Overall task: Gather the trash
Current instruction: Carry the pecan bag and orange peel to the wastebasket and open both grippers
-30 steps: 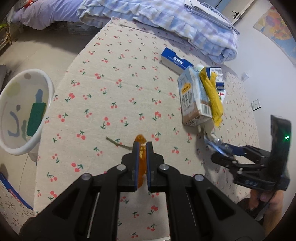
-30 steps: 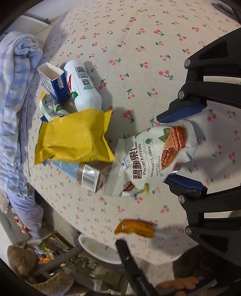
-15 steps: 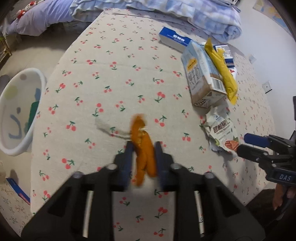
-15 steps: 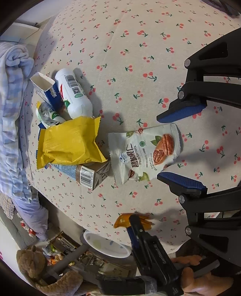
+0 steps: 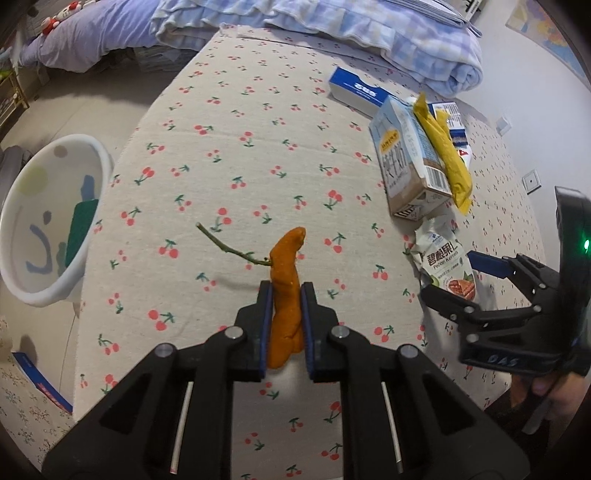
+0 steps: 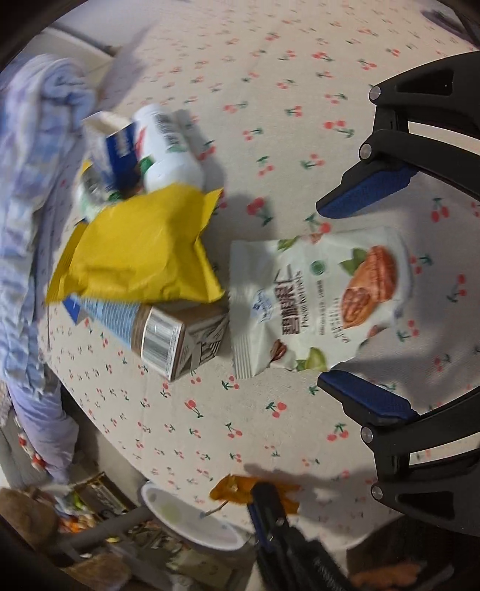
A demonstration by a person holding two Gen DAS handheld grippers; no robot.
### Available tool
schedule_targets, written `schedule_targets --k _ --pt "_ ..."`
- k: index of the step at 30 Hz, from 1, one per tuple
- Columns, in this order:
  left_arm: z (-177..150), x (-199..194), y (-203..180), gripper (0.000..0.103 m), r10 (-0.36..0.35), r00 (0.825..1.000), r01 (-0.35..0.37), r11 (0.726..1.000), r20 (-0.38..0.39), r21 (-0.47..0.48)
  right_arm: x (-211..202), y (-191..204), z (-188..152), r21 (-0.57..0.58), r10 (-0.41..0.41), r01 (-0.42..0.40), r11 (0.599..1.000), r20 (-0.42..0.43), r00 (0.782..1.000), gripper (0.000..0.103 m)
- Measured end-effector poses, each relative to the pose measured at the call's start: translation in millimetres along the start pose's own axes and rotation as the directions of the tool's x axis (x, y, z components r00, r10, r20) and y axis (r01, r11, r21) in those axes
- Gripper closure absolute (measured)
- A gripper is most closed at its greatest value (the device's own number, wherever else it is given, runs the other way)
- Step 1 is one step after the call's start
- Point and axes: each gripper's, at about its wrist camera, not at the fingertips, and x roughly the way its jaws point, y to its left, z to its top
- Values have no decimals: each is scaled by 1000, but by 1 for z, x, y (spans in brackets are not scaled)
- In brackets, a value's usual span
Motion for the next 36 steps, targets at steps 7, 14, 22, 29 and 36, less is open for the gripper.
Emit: schedule_targets --k 7,14,22,29,36 --pt "0 -13 14 87 -14 1000 15 1000 24 -26 -5 17 0 -32 28 -27 999 28 999 37" --pt "-3 -32 36 87 -8 998 12 998 64 -62 -13 27 2 -11 104 -103 995 25 994 39" --pt "-2 -54 81 87 15 993 2 989 118 -149 -27 57 17 -22 164 -163 986 58 985 39" --pt "0 -71 132 87 20 987 22 967 160 -254 -31 99 41 -74 201 -195 978 76 977 39" --pt "7 -82 182 87 47 981 23 936 188 -352 -25 131 64 -106 232 -223 969 84 969 39"
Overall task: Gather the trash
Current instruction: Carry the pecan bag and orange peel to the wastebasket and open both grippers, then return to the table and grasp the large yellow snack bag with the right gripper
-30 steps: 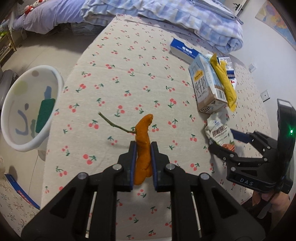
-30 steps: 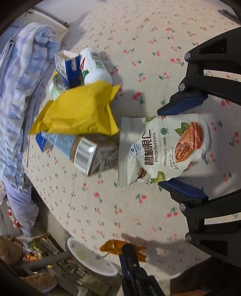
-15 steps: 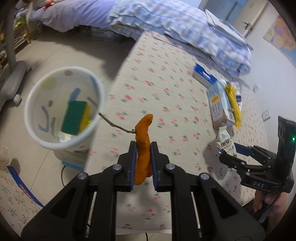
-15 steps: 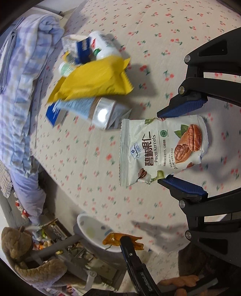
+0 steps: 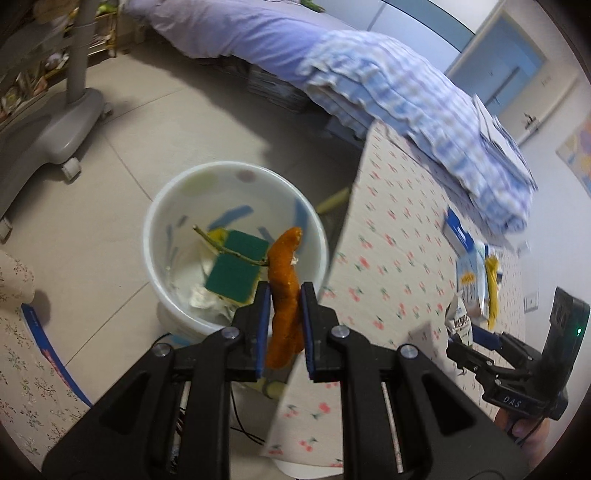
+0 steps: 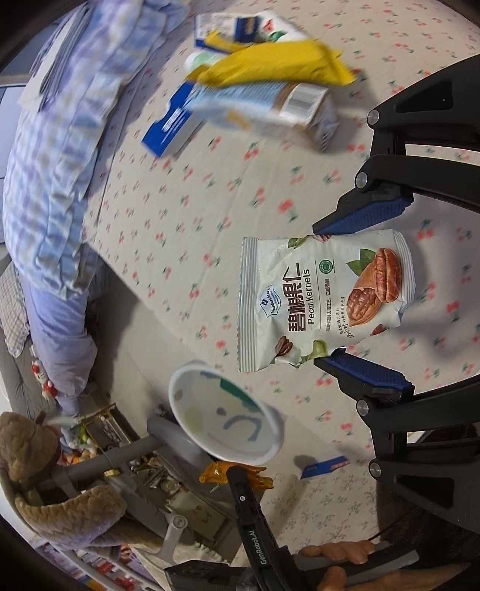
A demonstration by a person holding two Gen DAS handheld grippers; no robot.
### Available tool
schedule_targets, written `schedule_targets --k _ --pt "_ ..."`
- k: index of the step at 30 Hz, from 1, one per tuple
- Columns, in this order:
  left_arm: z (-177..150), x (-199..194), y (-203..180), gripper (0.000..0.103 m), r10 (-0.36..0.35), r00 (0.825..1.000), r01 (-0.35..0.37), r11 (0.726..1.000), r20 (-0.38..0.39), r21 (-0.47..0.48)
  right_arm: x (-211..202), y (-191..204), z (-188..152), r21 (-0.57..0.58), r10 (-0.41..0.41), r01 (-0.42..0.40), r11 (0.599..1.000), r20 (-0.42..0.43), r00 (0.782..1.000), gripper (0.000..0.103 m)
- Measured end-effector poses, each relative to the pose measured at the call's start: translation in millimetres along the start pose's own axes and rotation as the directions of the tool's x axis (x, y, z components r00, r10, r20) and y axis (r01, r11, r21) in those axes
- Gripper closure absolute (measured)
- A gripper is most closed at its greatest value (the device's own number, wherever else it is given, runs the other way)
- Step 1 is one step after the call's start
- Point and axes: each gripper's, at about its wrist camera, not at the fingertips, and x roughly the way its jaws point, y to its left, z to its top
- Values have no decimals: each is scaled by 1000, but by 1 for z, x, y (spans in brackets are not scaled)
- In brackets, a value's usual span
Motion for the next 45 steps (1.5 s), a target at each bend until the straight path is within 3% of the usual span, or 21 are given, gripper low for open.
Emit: schedule_targets --k 2,4,6,8,11,18,21,25,30,34,45 --pt "7 -1 10 85 7 1000 -7 1000 3 -24 6 6 9 0 10 -10 1000 0 1000 39" --pt "14 -2 19 75 25 1000 -25 999 7 -46 13 12 19 5 40 -40 999 5 999 39" --pt "19 -4 26 34 57 998 -56 996 3 -70 19 19 30 17 63 -63 998 6 998 39" --pt "22 -8 34 19 94 996 -93 991 8 -98 25 26 40 18 83 -83 996 3 997 39" --pt "24 -6 40 18 156 987 -160 982 -41 -103 35 42 56 -4 90 -90 996 -3 996 38" --pt "25 -19 50 4 251 968 -251 966 -1 -62 64 78 88 -30 113 -113 993 -19 993 37" --pt "28 -20 57 3 280 960 -280 959 1 -46 76 91 98 -35 125 -126 991 -25 992 37" --pt "29 -22 64 2 291 957 -291 955 -13 -54 89 105 108 -36 142 -143 989 -29 989 36" --pt "29 -22 69 1 309 951 -310 949 -23 -60 96 113 116 -30 159 -160 987 -35 987 19" --pt "28 -20 66 1 300 953 -302 952 -34 -51 91 114 119 -15 161 -161 987 -17 987 17" --pt "21 -16 41 1 280 960 -280 960 -20 16 33 76 99 -5 73 -73 997 94 993 12"
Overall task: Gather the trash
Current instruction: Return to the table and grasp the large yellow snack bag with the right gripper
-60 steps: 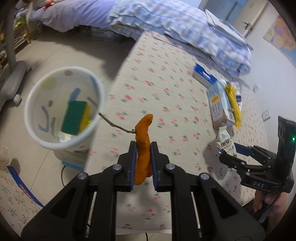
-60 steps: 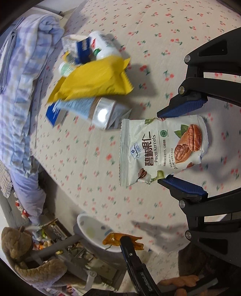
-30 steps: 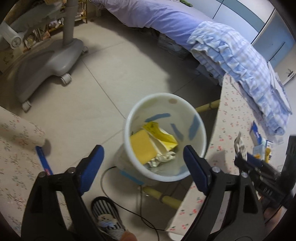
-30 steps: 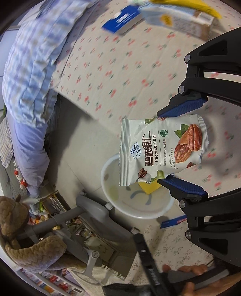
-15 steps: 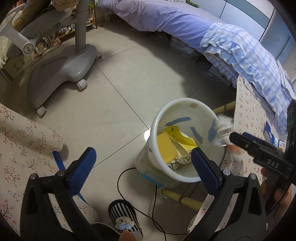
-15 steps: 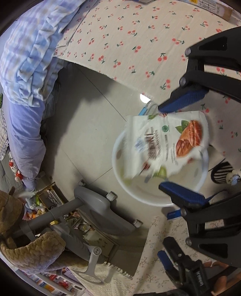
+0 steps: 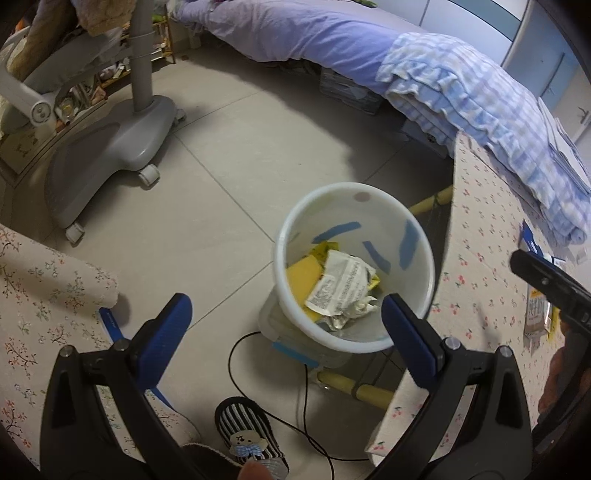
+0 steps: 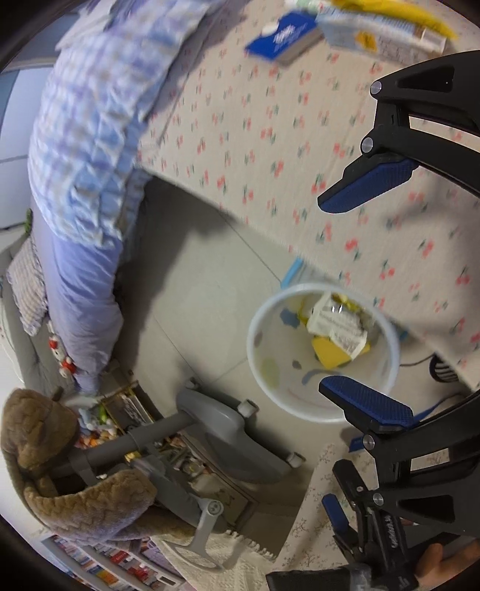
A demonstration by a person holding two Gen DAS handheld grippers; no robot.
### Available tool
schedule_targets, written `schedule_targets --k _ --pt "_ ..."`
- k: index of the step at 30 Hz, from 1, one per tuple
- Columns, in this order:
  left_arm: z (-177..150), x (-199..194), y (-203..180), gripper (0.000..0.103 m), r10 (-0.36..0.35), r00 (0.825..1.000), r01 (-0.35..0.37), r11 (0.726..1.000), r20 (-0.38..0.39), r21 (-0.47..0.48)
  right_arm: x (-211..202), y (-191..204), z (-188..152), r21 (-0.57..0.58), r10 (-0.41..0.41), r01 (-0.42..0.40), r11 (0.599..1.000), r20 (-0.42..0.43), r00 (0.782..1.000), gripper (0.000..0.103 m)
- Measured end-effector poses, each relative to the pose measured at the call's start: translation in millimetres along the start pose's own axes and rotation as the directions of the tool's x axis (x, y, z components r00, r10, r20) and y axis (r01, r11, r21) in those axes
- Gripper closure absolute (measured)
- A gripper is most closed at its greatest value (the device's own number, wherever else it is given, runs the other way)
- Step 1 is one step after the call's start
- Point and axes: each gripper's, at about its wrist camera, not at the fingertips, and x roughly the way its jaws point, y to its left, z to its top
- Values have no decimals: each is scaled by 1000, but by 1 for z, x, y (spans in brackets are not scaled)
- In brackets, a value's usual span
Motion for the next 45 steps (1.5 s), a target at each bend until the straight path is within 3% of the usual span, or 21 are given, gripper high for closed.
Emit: schedule_targets --k 7,14,21,35,37,42,45 --pt "-10 5 -38 1 -47 999 48 995 -15 83 -50 -54 -17 37 -98 95 995 95 991 9" --pt "-17 1 -76 1 -95 995 90 984 21 152 -82 -127 -38 103 -192 183 978 84 978 5" --pt "-18 1 -115 1 -126 990 111 972 61 207 -94 -193 -53 147 -201 191 971 58 978 5" --pt "-19 17 -186 1 -210 978 204 947 -2 247 -76 -244 -60 228 -116 120 966 -28 993 6" --pt "-21 19 -197 1 -218 976 214 943 -12 256 -74 -249 -61 244 -101 105 964 -31 994 11" --pt "-27 25 -222 1 -235 971 236 928 -38 287 -68 -253 -65 271 -26 42 962 -61 998 48" --pt "-33 27 -237 1 -241 970 243 920 -47 309 -73 -254 -69 285 -24 38 958 -54 998 52"
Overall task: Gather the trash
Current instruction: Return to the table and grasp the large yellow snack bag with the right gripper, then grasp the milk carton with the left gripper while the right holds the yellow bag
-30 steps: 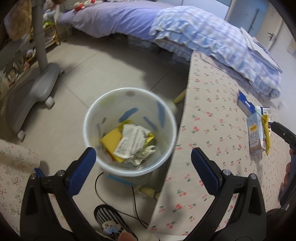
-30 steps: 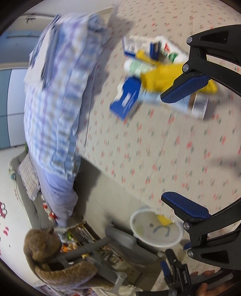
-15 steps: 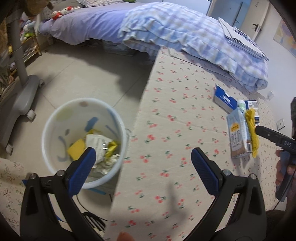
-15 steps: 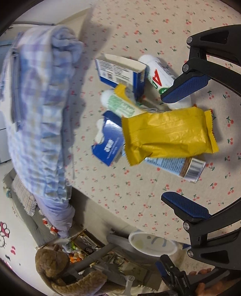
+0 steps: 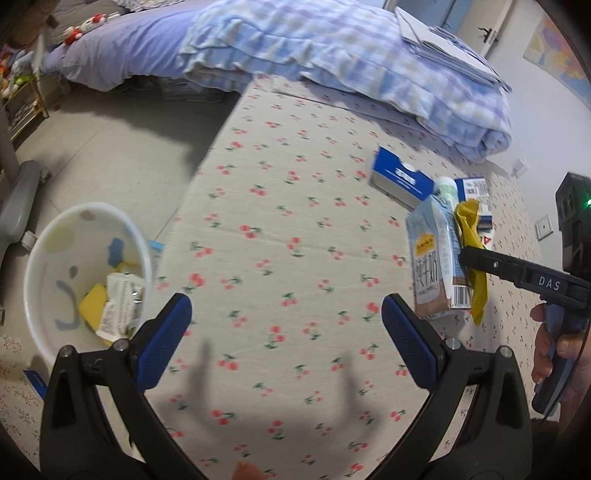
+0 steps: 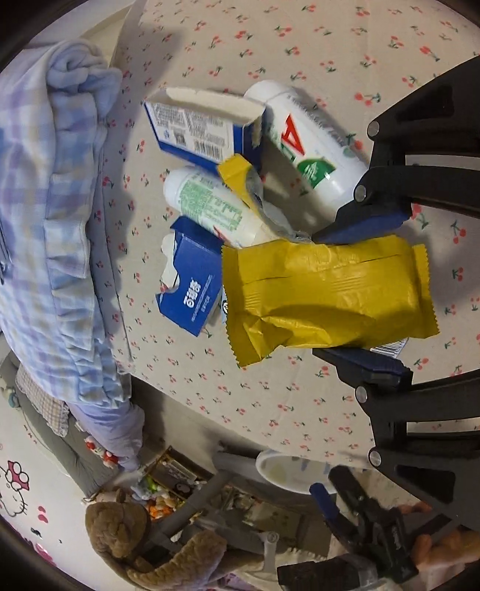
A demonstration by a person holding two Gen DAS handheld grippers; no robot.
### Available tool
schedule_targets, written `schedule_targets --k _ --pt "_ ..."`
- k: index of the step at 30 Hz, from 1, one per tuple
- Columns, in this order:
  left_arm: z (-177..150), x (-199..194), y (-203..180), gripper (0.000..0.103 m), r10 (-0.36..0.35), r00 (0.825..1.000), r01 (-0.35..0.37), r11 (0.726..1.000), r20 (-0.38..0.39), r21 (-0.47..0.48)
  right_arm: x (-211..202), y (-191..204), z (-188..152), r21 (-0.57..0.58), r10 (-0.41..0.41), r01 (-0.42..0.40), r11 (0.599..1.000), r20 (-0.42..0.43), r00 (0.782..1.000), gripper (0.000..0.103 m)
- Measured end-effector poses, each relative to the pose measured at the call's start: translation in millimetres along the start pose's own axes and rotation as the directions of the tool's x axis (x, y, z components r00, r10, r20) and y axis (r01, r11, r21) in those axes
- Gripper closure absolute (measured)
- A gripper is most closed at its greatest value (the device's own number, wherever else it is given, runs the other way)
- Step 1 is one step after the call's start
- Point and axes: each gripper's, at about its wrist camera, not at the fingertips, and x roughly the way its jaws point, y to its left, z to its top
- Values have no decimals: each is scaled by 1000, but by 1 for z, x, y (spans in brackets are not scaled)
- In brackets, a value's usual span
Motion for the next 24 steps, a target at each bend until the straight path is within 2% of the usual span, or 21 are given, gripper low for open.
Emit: schedule_targets --k 11,16,20,24 --pt "-1 18 -57 1 -45 998 48 997 -34 68 -54 -28 -15 68 -7 1 998 95 995 53" --pt "-1 20 -82 1 -85 996 85 994 -11 67 -67 -51 -32 141 -94 85 986 59 994 53" --pt "-2 27 -102 1 -113 993 114 990 -14 82 -75 -73 -45 215 -106 98 972 27 994 53" --pt "-3 35 -117 2 -147 989 148 984 -14 101 -82 -82 -51 223 -132 121 967 32 991 53"
